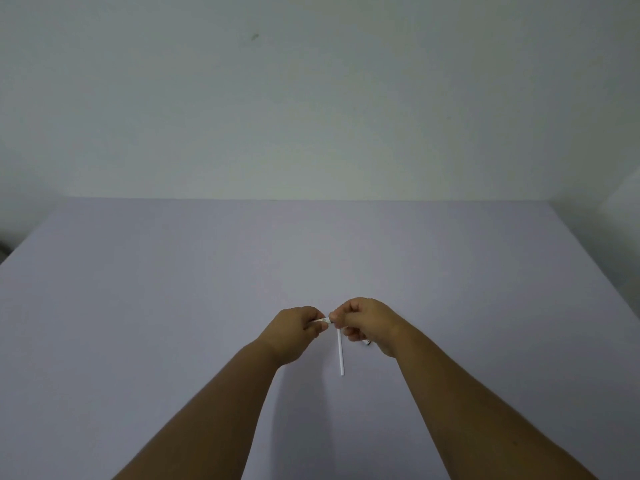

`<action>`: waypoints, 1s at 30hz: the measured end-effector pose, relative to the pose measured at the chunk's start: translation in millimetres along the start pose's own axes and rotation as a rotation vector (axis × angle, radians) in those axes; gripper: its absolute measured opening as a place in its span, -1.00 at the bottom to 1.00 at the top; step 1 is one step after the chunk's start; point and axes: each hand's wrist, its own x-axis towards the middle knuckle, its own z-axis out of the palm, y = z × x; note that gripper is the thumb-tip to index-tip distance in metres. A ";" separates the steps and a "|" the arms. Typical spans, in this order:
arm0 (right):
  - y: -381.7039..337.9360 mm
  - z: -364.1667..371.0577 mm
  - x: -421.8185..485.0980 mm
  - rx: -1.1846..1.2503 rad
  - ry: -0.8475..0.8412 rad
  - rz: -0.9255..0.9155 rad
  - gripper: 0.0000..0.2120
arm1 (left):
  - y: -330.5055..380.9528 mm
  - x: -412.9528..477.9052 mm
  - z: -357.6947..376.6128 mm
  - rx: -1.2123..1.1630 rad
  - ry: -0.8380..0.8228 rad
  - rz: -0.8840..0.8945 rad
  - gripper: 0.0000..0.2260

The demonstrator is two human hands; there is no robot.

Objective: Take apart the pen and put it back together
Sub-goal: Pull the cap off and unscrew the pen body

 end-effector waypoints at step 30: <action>-6.7 -13.7 2.5 -0.065 0.056 -0.020 -0.93 | 12.8 6.3 0.3 0.045 0.004 0.009 -0.83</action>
